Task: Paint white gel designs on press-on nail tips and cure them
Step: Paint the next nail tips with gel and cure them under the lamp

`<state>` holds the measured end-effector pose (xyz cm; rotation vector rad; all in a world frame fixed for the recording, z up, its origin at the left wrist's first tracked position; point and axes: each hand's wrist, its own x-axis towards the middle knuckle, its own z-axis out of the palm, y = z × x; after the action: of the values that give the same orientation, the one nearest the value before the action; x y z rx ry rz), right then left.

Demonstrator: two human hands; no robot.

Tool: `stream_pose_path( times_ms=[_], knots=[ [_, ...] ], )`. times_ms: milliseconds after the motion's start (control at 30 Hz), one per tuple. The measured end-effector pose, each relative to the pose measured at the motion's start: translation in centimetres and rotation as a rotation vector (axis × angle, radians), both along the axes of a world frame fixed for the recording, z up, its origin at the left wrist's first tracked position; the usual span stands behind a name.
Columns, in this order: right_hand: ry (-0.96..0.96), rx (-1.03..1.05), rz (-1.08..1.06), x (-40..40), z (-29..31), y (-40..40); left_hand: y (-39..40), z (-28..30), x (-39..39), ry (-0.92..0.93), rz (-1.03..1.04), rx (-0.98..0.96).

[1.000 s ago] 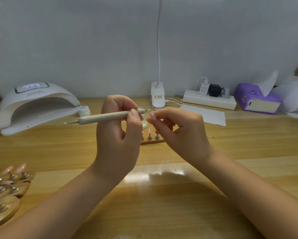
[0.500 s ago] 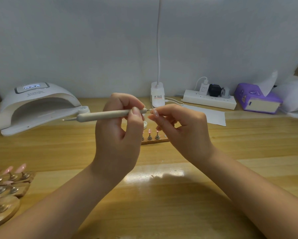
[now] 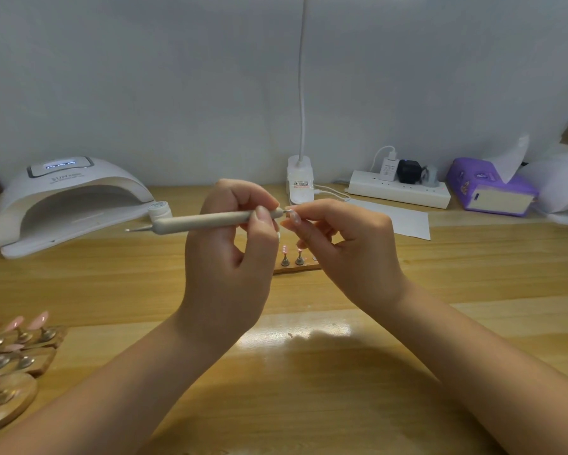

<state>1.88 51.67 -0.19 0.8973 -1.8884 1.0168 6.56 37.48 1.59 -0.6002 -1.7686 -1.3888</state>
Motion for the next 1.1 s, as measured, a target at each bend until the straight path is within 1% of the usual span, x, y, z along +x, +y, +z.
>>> stream_pose_path(
  times_ms=[400,567,700,867,967,1100],
  knots=[
    [0.007,0.007,-0.003,0.0,0.0,0.0,0.0,-0.1,0.0,-0.019,-0.004,0.005],
    [0.003,0.006,0.003,0.0,0.0,0.1,-0.1,0.0,0.0,0.026,-0.013,0.012],
    [-0.019,-0.009,0.008,-0.1,0.0,0.1,-0.2,-0.1,-0.3,0.040,-0.025,0.053],
    [-0.067,-0.009,-0.028,-0.5,-0.6,0.5,-0.5,-1.3,-1.0,-0.004,-0.021,0.102],
    [-0.165,-0.039,-0.045,-0.9,-1.0,1.0,-0.7,-2.5,-1.6,-0.065,-0.006,0.091],
    [-0.473,-0.220,-0.019,-1.9,-1.4,1.9,-0.8,-3.9,-2.1,-0.148,-0.014,0.081]
  ],
)
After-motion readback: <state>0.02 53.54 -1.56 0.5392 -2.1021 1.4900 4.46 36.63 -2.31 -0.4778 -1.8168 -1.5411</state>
